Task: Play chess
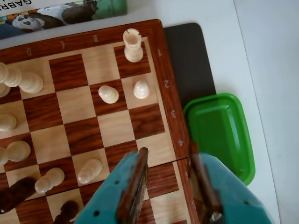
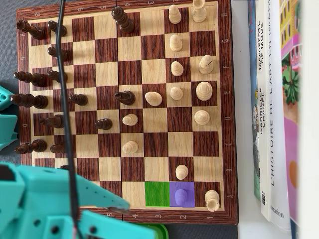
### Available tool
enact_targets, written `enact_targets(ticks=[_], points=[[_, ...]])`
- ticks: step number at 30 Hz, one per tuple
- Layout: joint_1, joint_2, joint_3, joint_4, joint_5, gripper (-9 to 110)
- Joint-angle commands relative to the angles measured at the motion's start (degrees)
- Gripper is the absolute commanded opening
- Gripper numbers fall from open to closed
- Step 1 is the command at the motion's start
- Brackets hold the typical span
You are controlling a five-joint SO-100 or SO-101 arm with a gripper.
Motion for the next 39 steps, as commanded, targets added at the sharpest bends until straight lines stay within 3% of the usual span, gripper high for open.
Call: enact_targets(ticks=[1,15,39], points=[[-0.53,-4.92,-7.91,0.79,-0.18,13],[-2.46,-23.47,-20.74,0.79,-0.18,13],[-3.34,-31.55,-24.61,0.62,-0.18,13]])
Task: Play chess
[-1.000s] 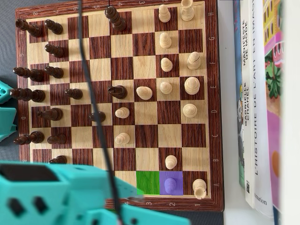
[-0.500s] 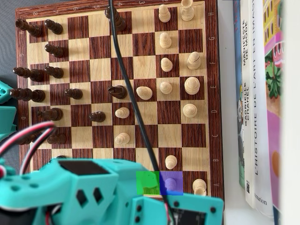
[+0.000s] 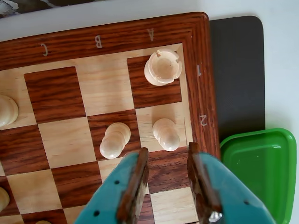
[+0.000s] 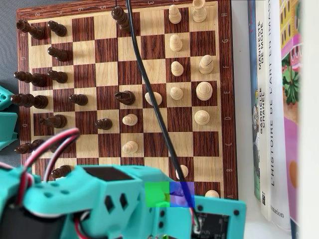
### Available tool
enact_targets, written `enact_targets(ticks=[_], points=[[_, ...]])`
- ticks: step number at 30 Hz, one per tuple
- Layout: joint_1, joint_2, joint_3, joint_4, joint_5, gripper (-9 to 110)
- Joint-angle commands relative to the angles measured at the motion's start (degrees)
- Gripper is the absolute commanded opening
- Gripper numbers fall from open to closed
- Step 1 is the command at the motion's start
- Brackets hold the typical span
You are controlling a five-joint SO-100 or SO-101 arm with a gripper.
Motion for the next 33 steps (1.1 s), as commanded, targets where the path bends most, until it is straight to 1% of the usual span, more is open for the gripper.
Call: enact_targets(ticks=[1,11,33], points=[[0.70,-0.26,-3.08,-0.09,-0.18,13],[1.05,-5.01,-7.82,0.09,-0.18,13],[2.02,-6.94,-7.82,0.00,-0.18,13]])
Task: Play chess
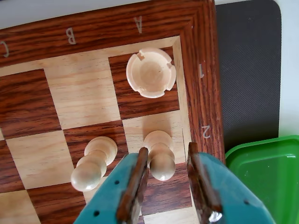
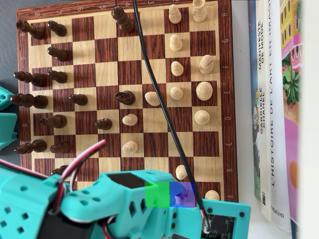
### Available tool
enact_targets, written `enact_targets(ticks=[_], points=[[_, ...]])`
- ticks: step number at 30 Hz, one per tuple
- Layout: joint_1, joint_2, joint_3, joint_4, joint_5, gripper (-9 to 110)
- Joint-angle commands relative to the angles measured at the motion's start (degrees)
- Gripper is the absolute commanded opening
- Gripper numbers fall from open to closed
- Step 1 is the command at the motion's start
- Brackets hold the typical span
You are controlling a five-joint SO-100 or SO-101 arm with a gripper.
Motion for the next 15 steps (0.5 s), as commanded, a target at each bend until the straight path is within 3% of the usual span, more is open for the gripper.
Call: enact_targets(ticks=[1,15], points=[[0.88,0.53,-3.16,0.09,-0.18,13],[0.88,0.53,-3.16,0.09,-0.18,13]])
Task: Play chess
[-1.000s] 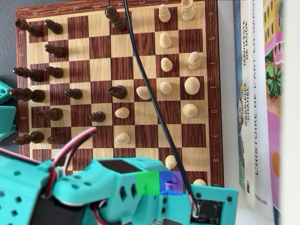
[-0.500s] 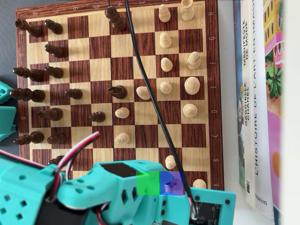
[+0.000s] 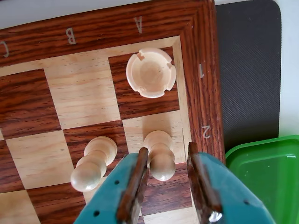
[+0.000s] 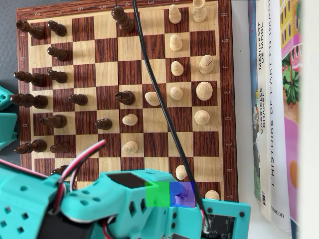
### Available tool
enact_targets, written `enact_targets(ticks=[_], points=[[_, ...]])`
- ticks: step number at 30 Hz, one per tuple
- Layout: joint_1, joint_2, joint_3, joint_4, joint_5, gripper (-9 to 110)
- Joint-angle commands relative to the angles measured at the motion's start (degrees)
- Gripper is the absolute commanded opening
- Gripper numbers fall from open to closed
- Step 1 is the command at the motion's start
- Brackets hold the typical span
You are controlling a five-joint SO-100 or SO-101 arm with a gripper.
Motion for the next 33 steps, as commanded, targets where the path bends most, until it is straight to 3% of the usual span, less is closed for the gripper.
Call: enact_targets(ticks=[1,7,23,33], points=[[0.88,0.53,-3.16,0.09,-0.18,13],[0.88,0.44,-3.16,0.09,-0.18,5],[1.23,-0.97,-4.04,0.18,-0.26,5],[0.70,8.35,2.02,1.41,-0.26,5]])
